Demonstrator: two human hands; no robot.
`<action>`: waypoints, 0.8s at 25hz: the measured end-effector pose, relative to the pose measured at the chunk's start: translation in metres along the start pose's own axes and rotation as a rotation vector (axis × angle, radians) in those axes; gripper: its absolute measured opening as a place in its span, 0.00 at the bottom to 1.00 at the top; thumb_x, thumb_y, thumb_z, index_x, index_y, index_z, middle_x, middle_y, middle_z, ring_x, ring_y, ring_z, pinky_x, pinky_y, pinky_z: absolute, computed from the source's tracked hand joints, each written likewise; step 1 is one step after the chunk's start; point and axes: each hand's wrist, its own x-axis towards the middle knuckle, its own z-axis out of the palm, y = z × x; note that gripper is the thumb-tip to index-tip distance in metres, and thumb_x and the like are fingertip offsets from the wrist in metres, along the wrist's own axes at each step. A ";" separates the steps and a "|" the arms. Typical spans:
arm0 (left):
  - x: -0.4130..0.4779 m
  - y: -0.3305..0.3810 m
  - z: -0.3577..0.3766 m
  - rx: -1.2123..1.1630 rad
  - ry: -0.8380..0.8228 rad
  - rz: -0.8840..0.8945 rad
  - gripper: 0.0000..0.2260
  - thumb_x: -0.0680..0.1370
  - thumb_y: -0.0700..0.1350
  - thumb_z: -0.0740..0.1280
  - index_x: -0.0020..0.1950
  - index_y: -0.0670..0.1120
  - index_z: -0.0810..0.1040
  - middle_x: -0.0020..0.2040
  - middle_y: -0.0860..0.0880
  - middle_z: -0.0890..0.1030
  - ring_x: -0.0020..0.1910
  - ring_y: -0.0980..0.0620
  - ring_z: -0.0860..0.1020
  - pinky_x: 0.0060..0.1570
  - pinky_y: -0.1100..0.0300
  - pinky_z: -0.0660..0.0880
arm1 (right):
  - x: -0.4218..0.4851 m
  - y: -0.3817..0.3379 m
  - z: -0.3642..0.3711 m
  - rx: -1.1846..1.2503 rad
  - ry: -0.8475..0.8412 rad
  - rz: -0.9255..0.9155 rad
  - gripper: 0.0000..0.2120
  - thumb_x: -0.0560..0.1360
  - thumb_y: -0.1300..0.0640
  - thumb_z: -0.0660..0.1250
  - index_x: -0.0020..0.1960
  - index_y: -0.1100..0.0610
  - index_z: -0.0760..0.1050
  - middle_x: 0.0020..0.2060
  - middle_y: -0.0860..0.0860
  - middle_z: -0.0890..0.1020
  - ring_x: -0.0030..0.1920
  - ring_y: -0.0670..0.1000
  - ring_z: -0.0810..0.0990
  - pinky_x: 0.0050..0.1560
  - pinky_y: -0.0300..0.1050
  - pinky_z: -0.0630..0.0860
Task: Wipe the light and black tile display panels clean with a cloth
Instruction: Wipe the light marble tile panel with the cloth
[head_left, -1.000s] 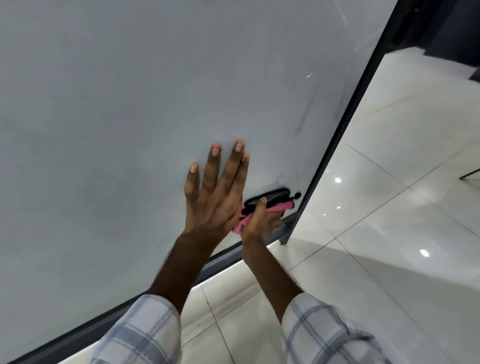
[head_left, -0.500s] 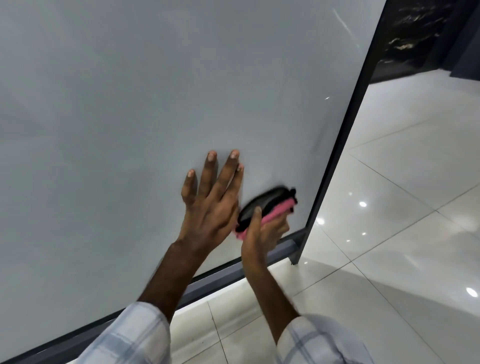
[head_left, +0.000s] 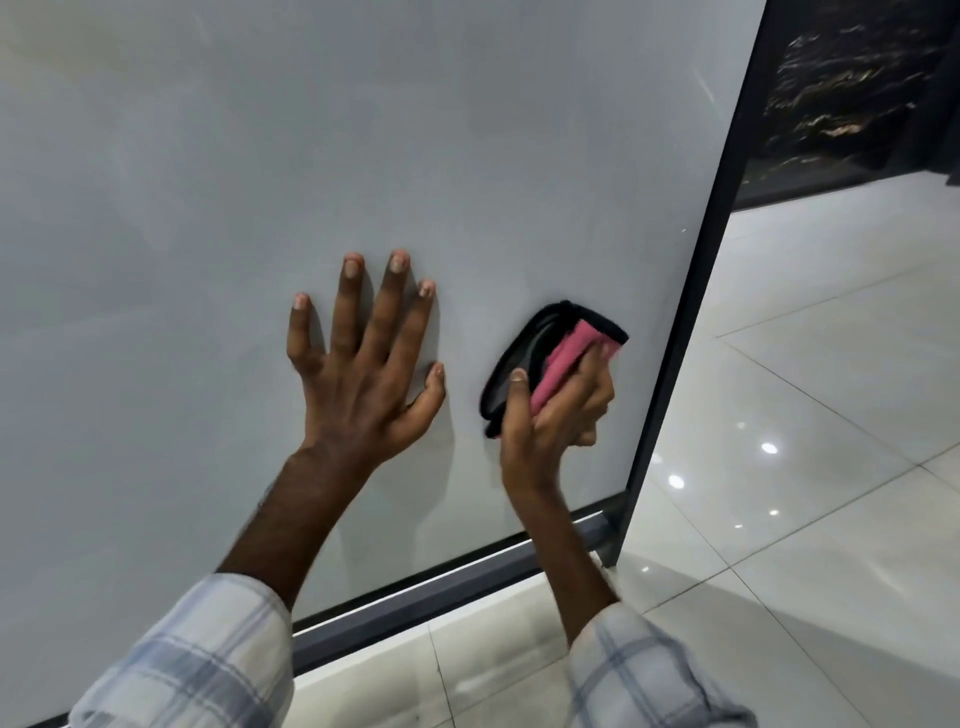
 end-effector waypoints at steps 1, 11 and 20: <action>0.001 0.001 0.002 -0.011 0.008 -0.001 0.34 0.81 0.57 0.63 0.84 0.46 0.59 0.84 0.43 0.57 0.84 0.41 0.47 0.77 0.36 0.44 | 0.016 0.011 -0.002 0.023 0.043 0.065 0.41 0.72 0.44 0.67 0.81 0.51 0.56 0.74 0.57 0.63 0.72 0.59 0.66 0.72 0.63 0.62; 0.000 0.004 -0.002 -0.063 -0.001 -0.015 0.33 0.81 0.55 0.64 0.84 0.44 0.60 0.84 0.42 0.57 0.84 0.40 0.47 0.78 0.36 0.43 | 0.075 -0.017 -0.006 0.041 0.096 -0.063 0.40 0.69 0.49 0.67 0.79 0.60 0.64 0.77 0.58 0.64 0.69 0.48 0.62 0.71 0.65 0.63; 0.096 -0.016 -0.054 -0.212 0.140 -0.094 0.28 0.81 0.54 0.63 0.80 0.46 0.69 0.83 0.45 0.62 0.82 0.42 0.59 0.74 0.37 0.54 | 0.133 -0.074 -0.008 -0.009 0.091 -0.275 0.39 0.67 0.52 0.68 0.77 0.59 0.68 0.76 0.57 0.67 0.72 0.56 0.65 0.73 0.59 0.61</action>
